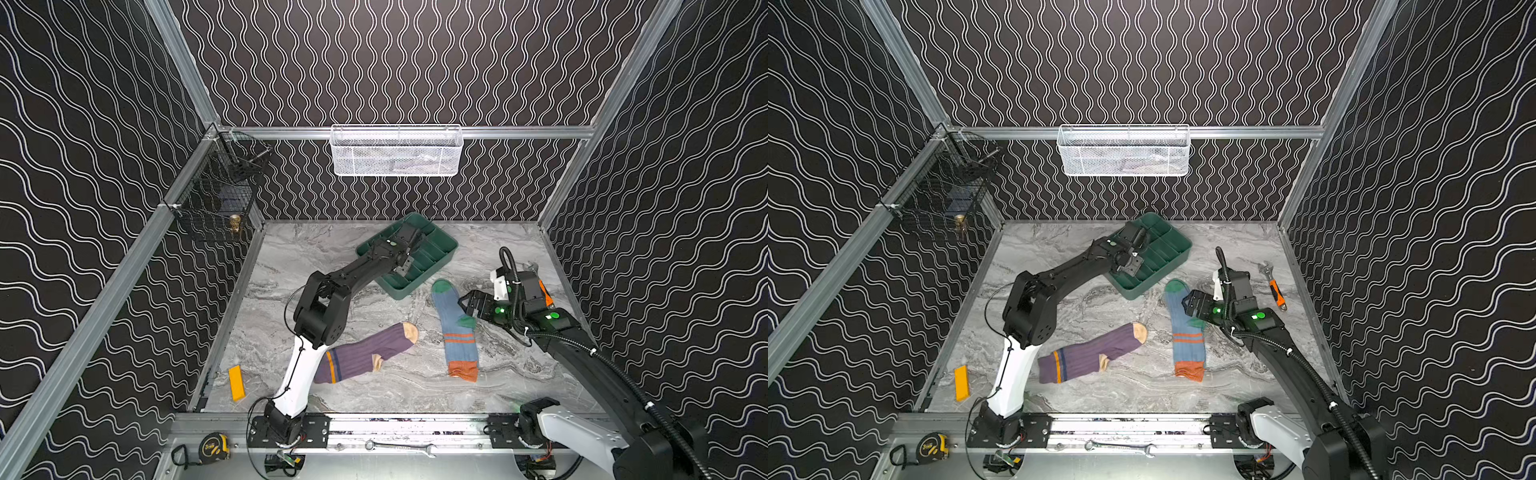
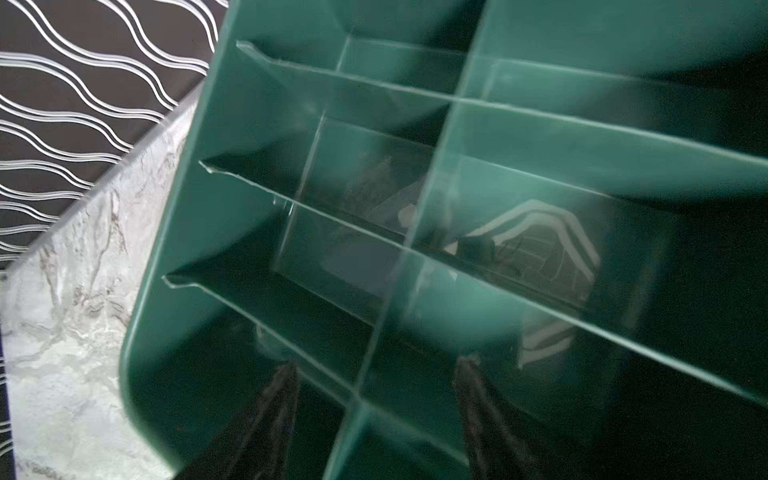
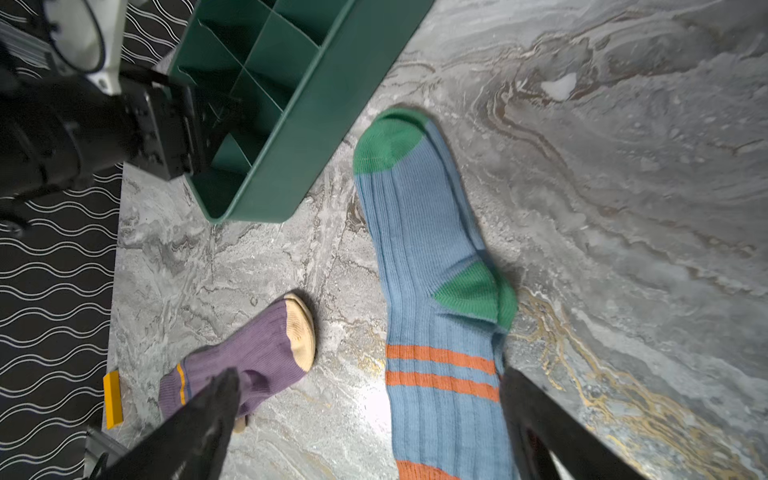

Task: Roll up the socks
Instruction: 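Reach the left gripper to the green tray while the right arm nears the blue sock, then push the green tray farther from the socks with the left gripper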

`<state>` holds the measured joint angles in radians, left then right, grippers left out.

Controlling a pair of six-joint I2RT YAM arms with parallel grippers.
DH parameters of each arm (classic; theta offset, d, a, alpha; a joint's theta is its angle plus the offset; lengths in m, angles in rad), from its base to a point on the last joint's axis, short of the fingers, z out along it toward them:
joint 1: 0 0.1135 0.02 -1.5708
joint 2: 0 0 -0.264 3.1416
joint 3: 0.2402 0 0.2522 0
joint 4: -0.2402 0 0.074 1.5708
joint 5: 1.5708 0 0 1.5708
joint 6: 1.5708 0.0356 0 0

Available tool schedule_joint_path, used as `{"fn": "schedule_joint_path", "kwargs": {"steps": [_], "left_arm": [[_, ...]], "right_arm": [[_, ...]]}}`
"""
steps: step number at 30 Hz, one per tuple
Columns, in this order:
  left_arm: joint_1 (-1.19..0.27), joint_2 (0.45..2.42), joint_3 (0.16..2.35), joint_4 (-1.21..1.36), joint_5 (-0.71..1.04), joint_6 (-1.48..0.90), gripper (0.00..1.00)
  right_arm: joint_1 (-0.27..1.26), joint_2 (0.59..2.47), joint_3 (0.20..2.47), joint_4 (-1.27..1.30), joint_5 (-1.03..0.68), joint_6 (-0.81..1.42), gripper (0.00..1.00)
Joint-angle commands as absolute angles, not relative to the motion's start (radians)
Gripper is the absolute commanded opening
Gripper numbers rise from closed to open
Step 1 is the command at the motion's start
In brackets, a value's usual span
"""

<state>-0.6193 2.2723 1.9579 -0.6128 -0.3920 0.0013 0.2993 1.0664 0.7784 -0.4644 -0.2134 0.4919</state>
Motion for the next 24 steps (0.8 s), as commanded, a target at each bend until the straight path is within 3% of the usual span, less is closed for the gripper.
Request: {"fn": "schedule_joint_path", "kwargs": {"steps": [1, 6, 9, 11, 18, 24], "left_arm": [[-0.603, 2.318, 2.019, -0.639, -0.375, -0.013, 0.64], [-0.602, 2.375, 2.068, -0.656, -0.356, 0.005, 0.57], [-0.599, 2.391, 2.064, -0.656, -0.369, -0.001, 0.47], [-0.598, 2.397, 2.057, -0.654, -0.396, -0.011, 0.34], [-0.591, 2.338, 1.970, -0.613, -0.523, -0.060, 0.11], [-0.559, 2.323, 1.955, -0.700, -0.675, -0.120, 0.07]], "right_arm": [[0.300, 1.085, 0.779, -0.467, -0.231, 0.490, 0.99], [0.300, 1.100, 0.782, -0.456, -0.234, 0.489, 0.99], [0.301, 1.106, 0.782, -0.456, -0.235, 0.490, 0.99], [0.300, 1.105, 0.780, -0.454, -0.235, 0.491, 0.99], [0.301, 1.104, 0.758, -0.444, -0.234, 0.492, 0.99], [0.302, 1.103, 0.746, -0.439, -0.248, 0.495, 1.00]]}}
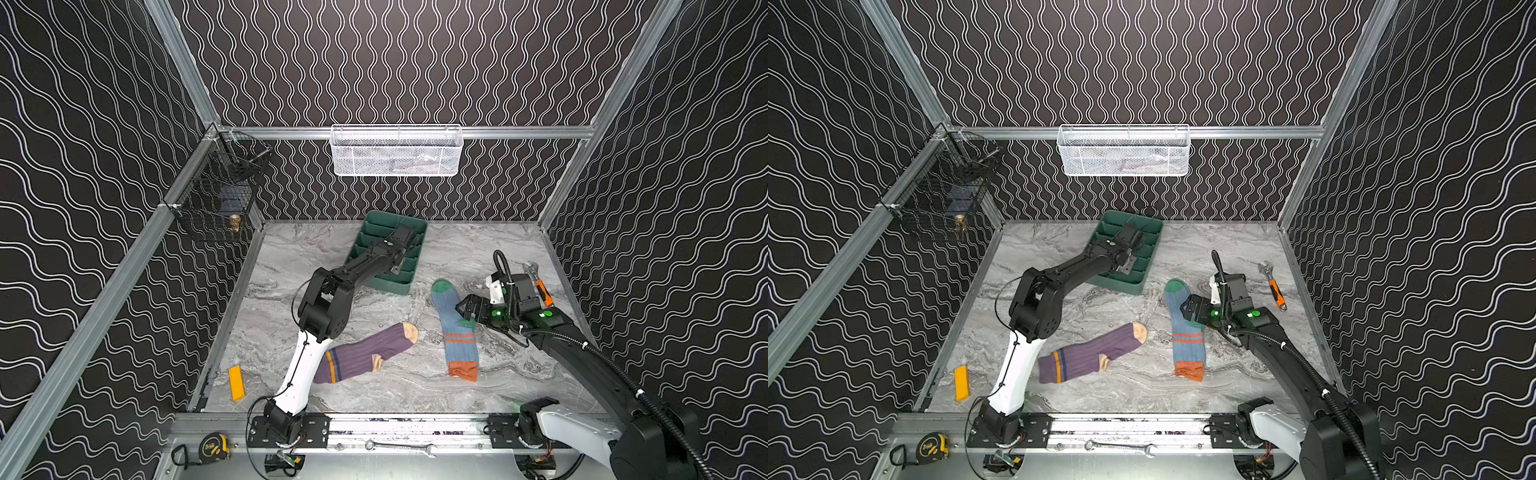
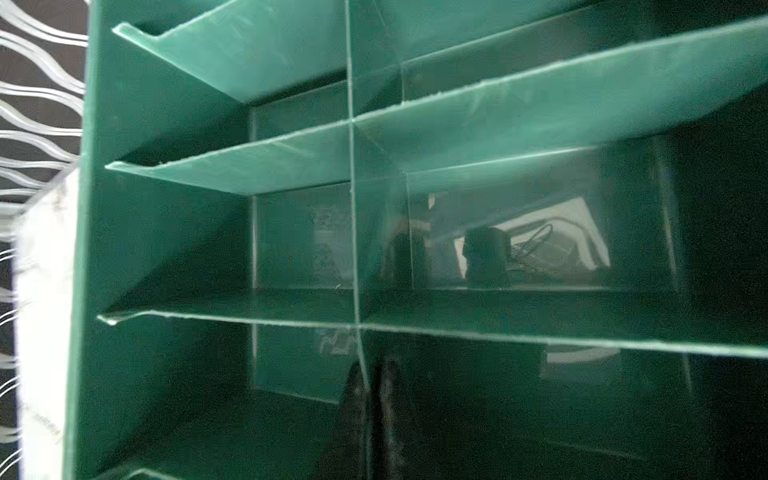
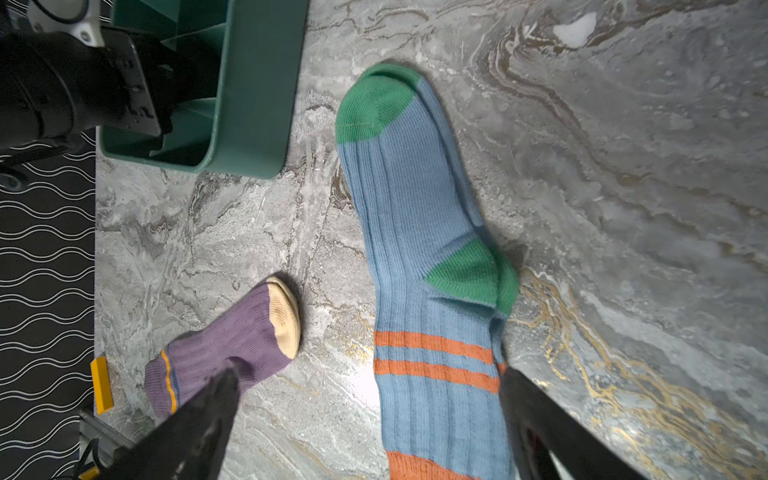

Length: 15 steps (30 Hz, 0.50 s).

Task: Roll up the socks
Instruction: 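Push the green tray farther from the socks with the left gripper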

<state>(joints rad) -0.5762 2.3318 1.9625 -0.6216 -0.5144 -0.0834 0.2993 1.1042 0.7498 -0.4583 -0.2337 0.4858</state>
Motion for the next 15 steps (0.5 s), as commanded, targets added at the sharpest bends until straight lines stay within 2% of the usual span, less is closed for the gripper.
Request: {"fn": "schedule_joint_path", "kwargs": {"steps": [1, 9, 15], "left_arm": [[-0.546, 2.313, 1.945, -0.719, -0.696, -0.135, 0.07], [-0.379, 2.168, 1.774, -0.826, -0.640, -0.326, 0.05], [-0.343, 2.090, 1.612, -0.773, -0.621, -0.344, 0.05]], "right_arm": [[0.302, 1.100, 0.744, -0.439, -0.249, 0.493, 1.00], [0.302, 1.098, 0.702, -0.402, -0.250, 0.502, 1.00], [0.302, 1.127, 0.686, -0.399, -0.232, 0.492, 1.00]]}}
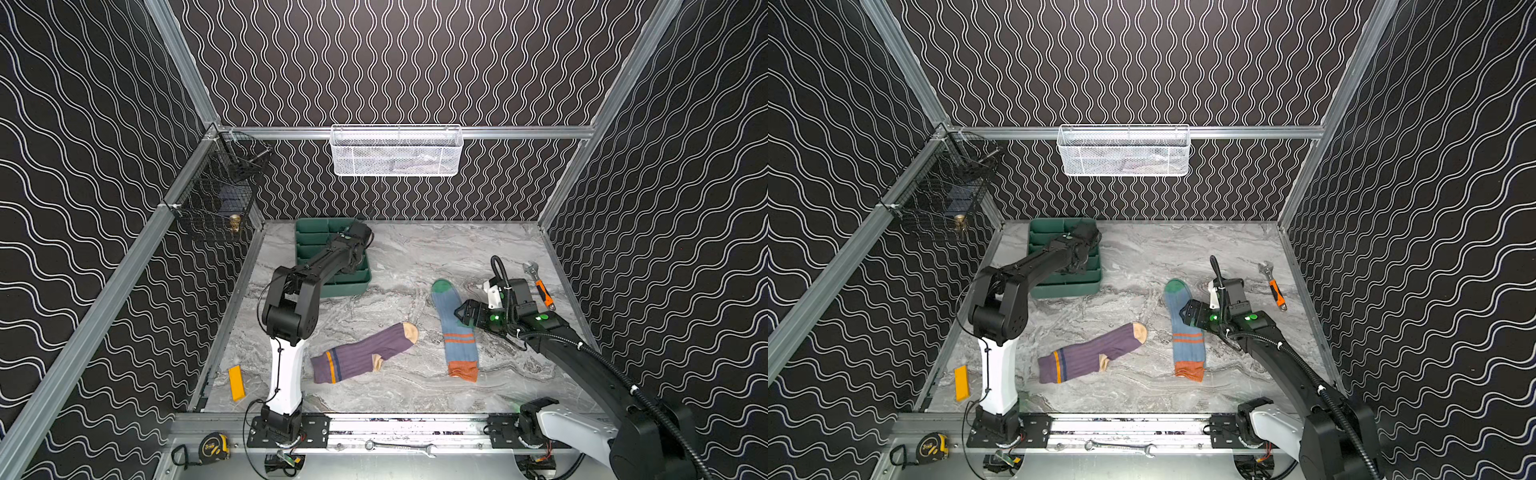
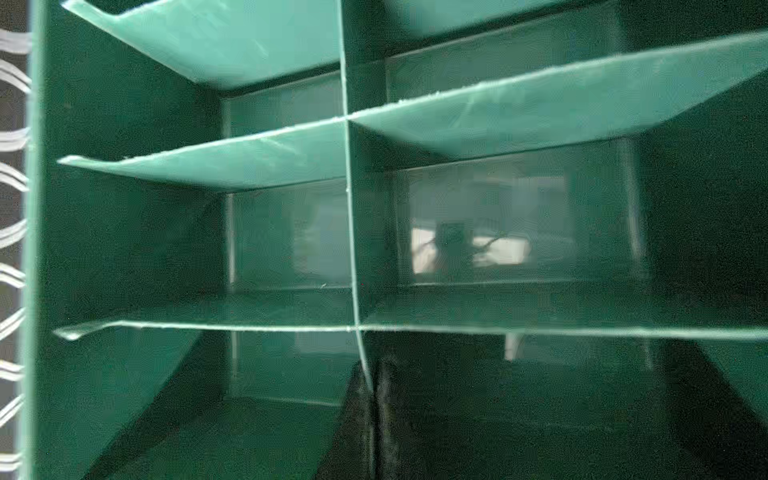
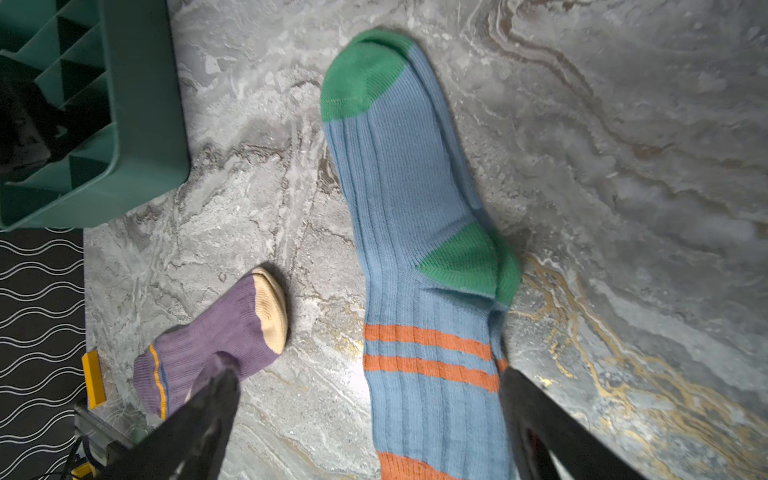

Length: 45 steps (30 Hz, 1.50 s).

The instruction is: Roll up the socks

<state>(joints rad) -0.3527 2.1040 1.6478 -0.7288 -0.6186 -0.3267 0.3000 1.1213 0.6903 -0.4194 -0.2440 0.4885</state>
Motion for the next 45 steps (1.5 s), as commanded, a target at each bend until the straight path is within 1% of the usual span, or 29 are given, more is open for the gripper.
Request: {"fn": "schedule_joint_path", "kwargs": {"steps": [1, 6, 9, 15, 18, 19, 20, 21, 23, 24, 27, 29, 32, 34, 35, 37, 39, 41, 43, 45], "left_arm": [[-0.340, 2.088, 1.591, -0.766, -0.620, -0.347, 0.05], [-0.336, 2.070, 1.534, -0.710, -0.598, -0.320, 0.07], [-0.336, 2.053, 1.503, -0.653, -0.575, -0.282, 0.06], [-0.335, 2.004, 1.458, -0.602, -0.548, -0.227, 0.00], [-0.336, 1.969, 1.427, -0.594, -0.549, -0.204, 0.02], [-0.335, 1.961, 1.422, -0.596, -0.546, -0.197, 0.05], [-0.335, 1.955, 1.419, -0.601, -0.538, -0.187, 0.12], [-0.336, 1.950, 1.419, -0.606, -0.529, -0.178, 0.14], [-0.336, 1.940, 1.414, -0.607, -0.513, -0.165, 0.26], [-0.336, 1.935, 1.416, -0.609, -0.507, -0.156, 0.30], [-0.336, 1.911, 1.426, -0.629, -0.495, -0.152, 0.55], [-0.336, 1.881, 1.433, -0.639, -0.487, -0.161, 0.70], [-0.342, 1.816, 1.465, -0.685, -0.449, -0.177, 0.81], [-0.375, 1.738, 1.478, -0.705, -0.432, -0.183, 0.87], [-0.407, 1.687, 1.476, -0.702, -0.426, -0.175, 0.91], [-0.489, 1.586, 1.462, -0.693, -0.413, -0.150, 0.93], [-0.577, 1.487, 1.427, -0.671, -0.392, -0.117, 0.93], [-0.630, 1.390, 1.375, -0.659, -0.325, -0.115, 0.92], [-0.644, 1.314, 1.321, -0.644, -0.273, -0.133, 0.91], [-0.654, 1.248, 1.272, -0.641, -0.248, -0.156, 0.91]], "right_arm": [[0.302, 1.128, 0.686, -0.400, -0.232, 0.491, 1.00], [0.302, 1.110, 0.678, -0.410, -0.208, 0.488, 1.00], [0.302, 1.109, 0.678, -0.425, -0.172, 0.483, 1.00], [0.302, 1.111, 0.673, -0.436, -0.143, 0.477, 1.00], [0.302, 1.118, 0.676, -0.440, -0.123, 0.468, 1.00], [0.302, 1.122, 0.676, -0.441, -0.117, 0.464, 1.00], [0.303, 1.127, 0.678, -0.443, -0.108, 0.459, 1.00], [0.303, 1.136, 0.680, -0.446, -0.098, 0.454, 1.00], [0.302, 1.154, 0.681, -0.452, -0.091, 0.447, 1.00], [0.303, 1.163, 0.685, -0.458, -0.088, 0.444, 1.00], [0.302, 1.181, 0.683, -0.475, -0.080, 0.439, 1.00], [0.302, 1.183, 0.672, -0.481, -0.078, 0.441, 1.00], [0.303, 1.178, 0.649, -0.481, -0.099, 0.457, 1.00], [0.307, 1.177, 0.634, -0.470, -0.125, 0.469, 0.98], [0.311, 1.182, 0.626, -0.466, -0.132, 0.477, 0.97], [0.321, 1.203, 0.618, -0.456, -0.141, 0.483, 0.93], [0.335, 1.237, 0.624, -0.458, -0.135, 0.489, 0.88], [0.345, 1.268, 0.634, -0.458, -0.120, 0.495, 0.83], [0.348, 1.283, 0.658, -0.473, -0.073, 0.497, 0.82], [0.352, 1.272, 0.702, -0.505, -0.006, 0.494, 0.83]]}}
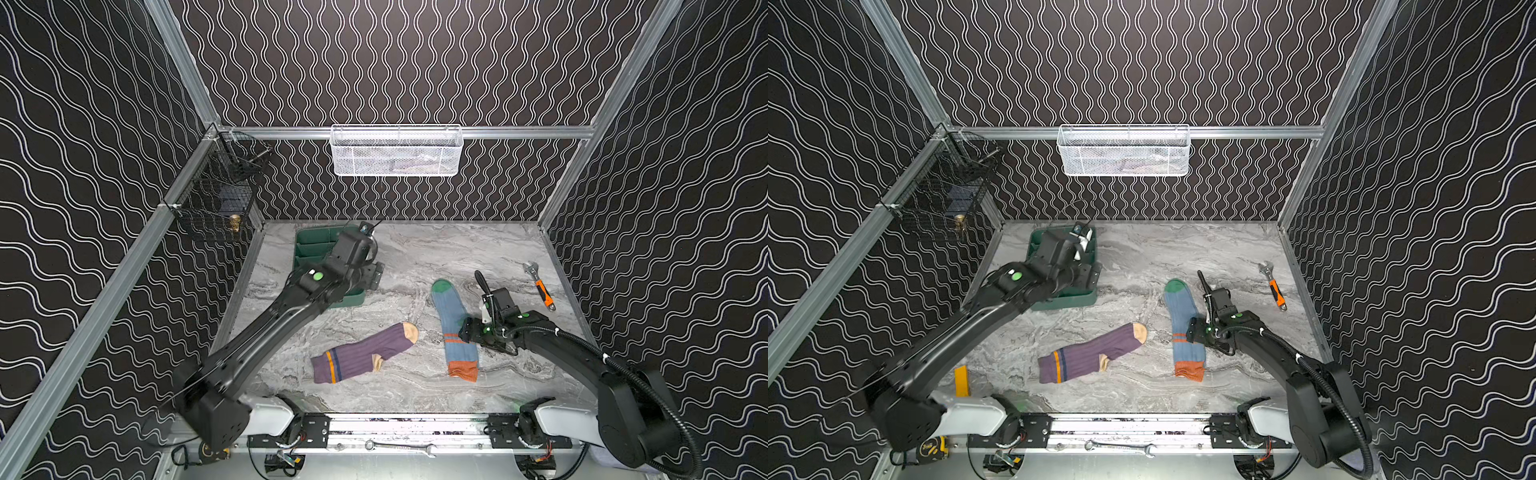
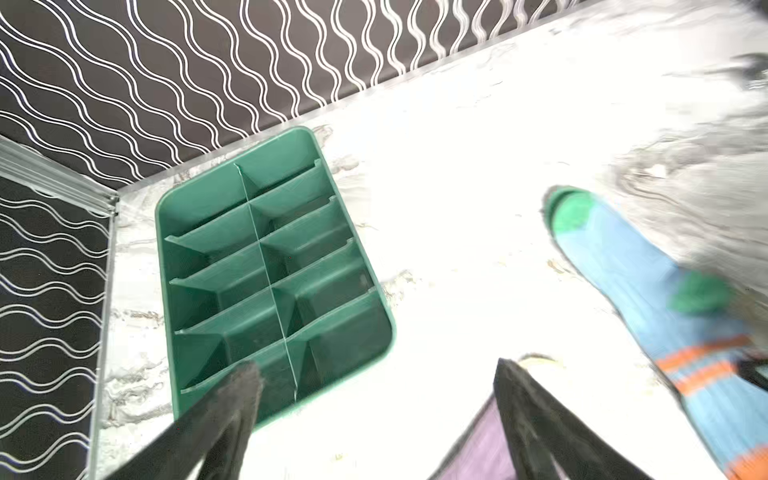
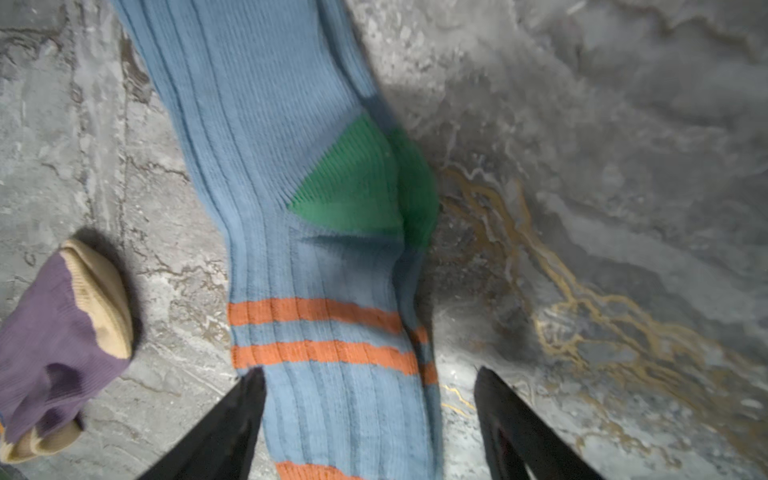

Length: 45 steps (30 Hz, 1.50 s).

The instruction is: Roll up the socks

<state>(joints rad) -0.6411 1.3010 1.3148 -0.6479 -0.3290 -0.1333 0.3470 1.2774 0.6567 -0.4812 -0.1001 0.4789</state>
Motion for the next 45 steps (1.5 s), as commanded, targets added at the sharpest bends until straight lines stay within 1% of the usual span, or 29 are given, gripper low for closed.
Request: {"fn": "schedule_joint_path", "kwargs": {"steps": [1, 3, 6, 8, 12, 19, 23, 28, 29, 33, 38, 41, 45], "left_arm": [[-0.656, 1.214, 1.245, -0.636, -0.233, -0.167, 0.91], [-0.657, 1.165, 1.201, -0.622, -0.195, -0.180, 0.91], [-0.657, 1.100, 1.151, -0.586, -0.138, -0.186, 0.92], [-0.658, 1.071, 1.132, -0.567, -0.123, -0.189, 0.92], [-0.658, 1.030, 1.103, -0.536, -0.113, -0.192, 0.93], [-0.658, 1.002, 1.081, -0.540, -0.125, -0.202, 0.93], [-0.657, 0.991, 1.074, -0.538, -0.120, -0.204, 0.93], [-0.657, 0.985, 1.082, -0.549, -0.116, -0.217, 0.93], [-0.658, 0.979, 1.076, -0.547, -0.109, -0.221, 0.93], [-0.657, 0.959, 1.062, -0.541, -0.066, -0.218, 0.93], [-0.659, 0.939, 1.042, -0.526, 0.049, -0.165, 0.91], [-0.675, 0.924, 1.020, -0.502, 0.099, -0.101, 0.90], [-0.731, 0.914, 0.996, -0.472, 0.080, 0.004, 0.91]], "right_arm": [[0.352, 1.261, 0.726, -0.519, 0.017, 0.489, 0.84], [0.356, 1.239, 0.786, -0.533, 0.035, 0.475, 0.86], [0.370, 1.260, 0.869, -0.535, -0.019, 0.441, 0.90], [0.390, 1.313, 0.914, -0.522, -0.108, 0.410, 0.94], [0.429, 1.427, 0.938, -0.473, -0.163, 0.395, 0.97], [0.430, 1.655, 0.992, -0.402, -0.199, 0.377, 0.98], [0.430, 1.750, 1.056, -0.381, -0.194, 0.375, 0.98], [0.431, 1.847, 1.105, -0.327, -0.207, 0.432, 0.98], [0.457, 1.867, 1.123, -0.318, -0.211, 0.445, 0.98], [0.473, 1.955, 1.208, -0.295, -0.230, 0.482, 0.98], [0.473, 2.055, 1.358, -0.298, -0.274, 0.496, 0.97], [0.467, 2.041, 1.434, -0.354, -0.277, 0.472, 0.97], [0.449, 1.857, 1.399, -0.379, -0.291, 0.437, 0.99]]}}
